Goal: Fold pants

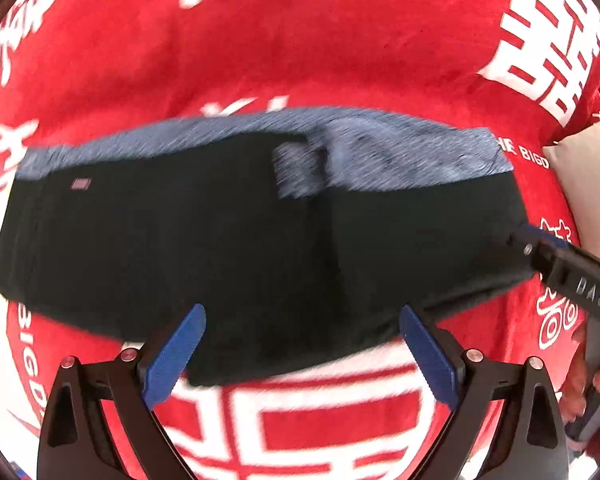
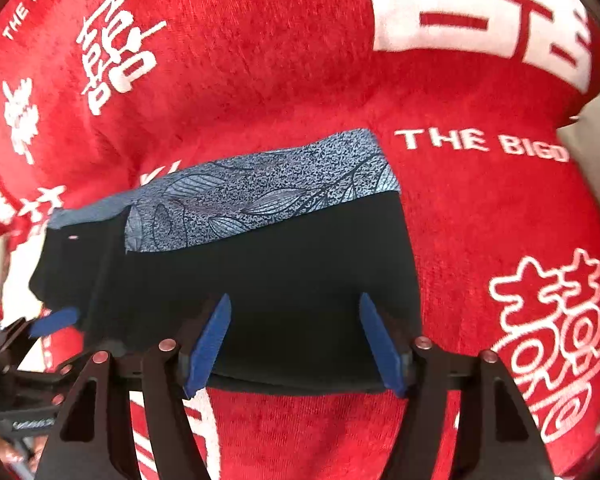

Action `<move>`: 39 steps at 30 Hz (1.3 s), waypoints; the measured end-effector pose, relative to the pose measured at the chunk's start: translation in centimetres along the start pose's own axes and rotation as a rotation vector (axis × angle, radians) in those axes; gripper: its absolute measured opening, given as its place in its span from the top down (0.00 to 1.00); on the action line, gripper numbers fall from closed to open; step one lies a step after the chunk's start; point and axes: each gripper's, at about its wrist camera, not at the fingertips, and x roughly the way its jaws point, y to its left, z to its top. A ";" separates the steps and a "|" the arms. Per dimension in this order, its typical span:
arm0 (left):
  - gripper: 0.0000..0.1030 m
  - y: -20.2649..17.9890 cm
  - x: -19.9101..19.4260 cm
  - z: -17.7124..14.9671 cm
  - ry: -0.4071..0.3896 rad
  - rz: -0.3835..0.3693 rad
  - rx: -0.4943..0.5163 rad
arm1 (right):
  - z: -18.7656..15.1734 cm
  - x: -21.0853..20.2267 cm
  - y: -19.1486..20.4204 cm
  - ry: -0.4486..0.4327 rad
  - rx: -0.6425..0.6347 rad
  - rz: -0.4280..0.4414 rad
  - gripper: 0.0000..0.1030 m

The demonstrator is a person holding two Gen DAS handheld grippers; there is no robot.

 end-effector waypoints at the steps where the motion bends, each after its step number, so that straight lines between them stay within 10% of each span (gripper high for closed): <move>1: 0.05 1.2 -0.3 -0.6 0.006 -0.007 -0.016 | -0.2 -0.1 0.6 0.002 0.008 -0.010 0.30; 16: 0.05 15.9 -2.7 -5.1 -0.040 0.036 -0.360 | -0.8 2.1 14.1 0.081 -0.136 0.041 0.30; 25: 0.05 22.4 -2.1 -6.7 -0.088 -0.027 -0.603 | -1.8 5.3 15.1 0.140 -0.108 0.040 0.23; 39: 0.05 27.9 -2.3 -6.6 -0.196 -0.125 -0.720 | -1.9 6.7 17.2 0.150 -0.226 -0.047 0.16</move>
